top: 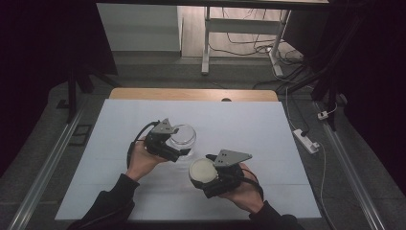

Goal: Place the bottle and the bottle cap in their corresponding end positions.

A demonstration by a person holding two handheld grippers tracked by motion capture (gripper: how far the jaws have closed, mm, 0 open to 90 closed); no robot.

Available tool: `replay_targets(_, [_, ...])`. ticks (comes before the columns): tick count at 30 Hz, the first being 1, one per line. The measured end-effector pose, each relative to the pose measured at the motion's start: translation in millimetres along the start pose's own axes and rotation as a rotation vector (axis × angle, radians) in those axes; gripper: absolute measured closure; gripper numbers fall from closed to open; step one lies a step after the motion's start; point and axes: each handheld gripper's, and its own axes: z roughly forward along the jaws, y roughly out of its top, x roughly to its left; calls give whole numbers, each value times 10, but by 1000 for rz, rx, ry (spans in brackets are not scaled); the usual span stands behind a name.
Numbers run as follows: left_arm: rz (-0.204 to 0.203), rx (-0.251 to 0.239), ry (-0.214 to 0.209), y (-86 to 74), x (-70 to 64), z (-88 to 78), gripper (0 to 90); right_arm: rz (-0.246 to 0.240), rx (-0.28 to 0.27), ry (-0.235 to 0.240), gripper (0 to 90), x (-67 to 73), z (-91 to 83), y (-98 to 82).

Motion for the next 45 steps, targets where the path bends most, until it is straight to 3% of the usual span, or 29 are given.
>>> replay_targets(25, [23, 1, -22, 151, 91, 354, 73, -22, 45, 28, 77, 60, 262, -172])
replay_targets(45, [11, 11, -6, 51, 202, 576, 73, -33, 83, 17, 77, -22, 539, -373])
